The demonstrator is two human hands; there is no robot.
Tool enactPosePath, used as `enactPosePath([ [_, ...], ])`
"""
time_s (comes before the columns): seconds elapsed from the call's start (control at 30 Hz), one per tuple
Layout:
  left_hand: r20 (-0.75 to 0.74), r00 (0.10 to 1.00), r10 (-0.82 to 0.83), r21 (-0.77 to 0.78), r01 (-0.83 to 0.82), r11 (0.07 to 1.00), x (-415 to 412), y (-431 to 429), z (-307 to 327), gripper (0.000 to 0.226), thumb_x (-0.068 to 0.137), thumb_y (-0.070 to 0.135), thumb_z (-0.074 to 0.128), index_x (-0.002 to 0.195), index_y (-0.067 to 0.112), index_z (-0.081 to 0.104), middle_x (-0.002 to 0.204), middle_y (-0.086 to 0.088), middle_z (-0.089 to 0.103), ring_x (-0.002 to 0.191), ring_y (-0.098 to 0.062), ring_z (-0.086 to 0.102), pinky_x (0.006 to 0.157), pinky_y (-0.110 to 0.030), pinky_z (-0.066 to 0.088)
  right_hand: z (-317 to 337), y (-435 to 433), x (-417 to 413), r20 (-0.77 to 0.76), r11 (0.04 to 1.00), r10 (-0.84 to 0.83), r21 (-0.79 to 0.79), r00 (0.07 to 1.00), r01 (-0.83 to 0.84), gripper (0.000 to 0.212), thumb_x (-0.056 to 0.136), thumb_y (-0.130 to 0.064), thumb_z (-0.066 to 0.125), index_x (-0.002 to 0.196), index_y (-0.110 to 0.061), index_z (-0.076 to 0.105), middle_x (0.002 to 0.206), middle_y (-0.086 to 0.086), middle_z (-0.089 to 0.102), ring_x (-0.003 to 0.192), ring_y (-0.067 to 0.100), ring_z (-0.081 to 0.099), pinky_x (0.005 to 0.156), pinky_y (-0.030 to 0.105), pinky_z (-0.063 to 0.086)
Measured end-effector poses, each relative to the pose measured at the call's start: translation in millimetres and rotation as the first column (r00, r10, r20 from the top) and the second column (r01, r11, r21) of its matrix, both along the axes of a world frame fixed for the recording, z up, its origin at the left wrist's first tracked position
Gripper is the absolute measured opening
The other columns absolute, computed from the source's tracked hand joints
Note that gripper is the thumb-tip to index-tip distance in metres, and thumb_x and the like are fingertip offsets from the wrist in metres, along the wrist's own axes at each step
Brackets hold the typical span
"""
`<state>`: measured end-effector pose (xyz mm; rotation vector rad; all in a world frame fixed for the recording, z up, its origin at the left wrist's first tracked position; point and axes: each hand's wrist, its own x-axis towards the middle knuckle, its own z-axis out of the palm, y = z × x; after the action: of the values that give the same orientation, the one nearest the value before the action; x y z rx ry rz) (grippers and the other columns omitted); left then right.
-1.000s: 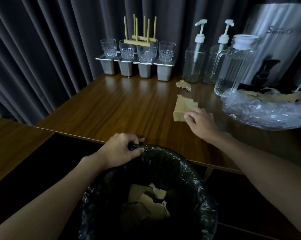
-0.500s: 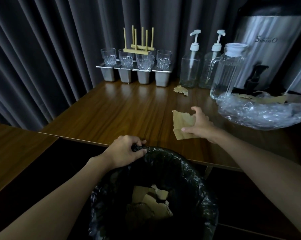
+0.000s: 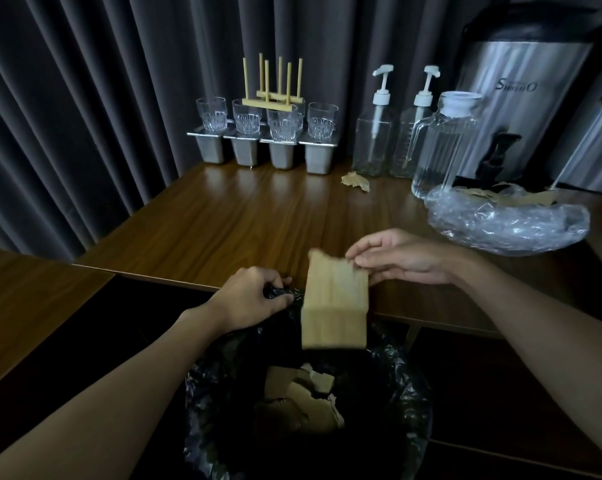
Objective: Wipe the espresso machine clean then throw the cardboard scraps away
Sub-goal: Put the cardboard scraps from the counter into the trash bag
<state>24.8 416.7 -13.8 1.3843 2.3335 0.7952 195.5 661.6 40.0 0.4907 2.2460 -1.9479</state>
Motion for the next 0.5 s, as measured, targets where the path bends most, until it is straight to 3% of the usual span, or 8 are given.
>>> enactPosePath([
  [0.1, -0.006, 1.000, -0.013, 0.003, 0.013, 1.000, -0.8, 0.3, -0.3, 0.019, 0.089, 0.032, 0.073, 0.078, 0.019, 0.065, 0.125, 0.008, 0.069, 0.111, 0.018, 0.050, 0.087, -0.011, 0.044, -13.5, 3.6, -7.4, -0.026, 0.987, -0.078, 0.140, 0.997, 0.081, 0.027, 0.094, -0.018, 0.062, 0.119, -0.009, 0.063, 0.115, 0.008, 0.070, 0.111, 0.020, 0.066, 0.100, 0.038, 0.049],
  [0.2, 0.004, 0.999, -0.034, 0.001, 0.034, 0.999, -2.4, 0.5, 0.5, 0.019, 0.090, 0.033, 0.072, 0.079, 0.019, 0.065, 0.128, 0.007, 0.068, 0.121, 0.011, 0.052, 0.093, -0.019, 0.048, -29.8, 14.3, -20.4, -0.087, 0.904, -0.201, 0.368, 0.976, 0.219, 0.026, 0.094, -0.022, 0.062, 0.120, -0.019, 0.063, 0.125, -0.001, 0.063, 0.119, 0.012, 0.057, 0.104, 0.032, 0.044],
  [0.37, -0.006, 0.999, -0.040, -0.035, 0.040, 0.999, -9.1, 4.3, 5.3, 0.018, 0.088, 0.040, 0.073, 0.078, 0.025, 0.067, 0.124, 0.011, 0.069, 0.120, 0.007, 0.056, 0.098, -0.025, 0.051, -50.3, 31.5, -45.9, -0.083, 0.814, -0.244, 0.525, 0.966, 0.250, 0.051, 0.097, -0.029, 0.058, 0.144, -0.024, 0.041, 0.154, -0.002, 0.032, 0.142, 0.020, 0.030, 0.100, 0.030, 0.031],
  [0.5, 0.011, 0.999, -0.042, -0.065, 0.043, 0.997, -15.6, 6.5, 9.0, 0.020, 0.085, 0.045, 0.074, 0.076, 0.029, 0.065, 0.123, 0.015, 0.070, 0.119, 0.005, 0.059, 0.099, -0.034, 0.053, -61.7, 58.0, -76.0, -0.126, 0.689, -0.281, 0.663, 0.951, 0.291, 0.061, 0.096, -0.033, 0.058, 0.150, -0.025, 0.030, 0.160, -0.005, 0.021, 0.144, 0.021, 0.026, 0.113, 0.039, 0.030],
])
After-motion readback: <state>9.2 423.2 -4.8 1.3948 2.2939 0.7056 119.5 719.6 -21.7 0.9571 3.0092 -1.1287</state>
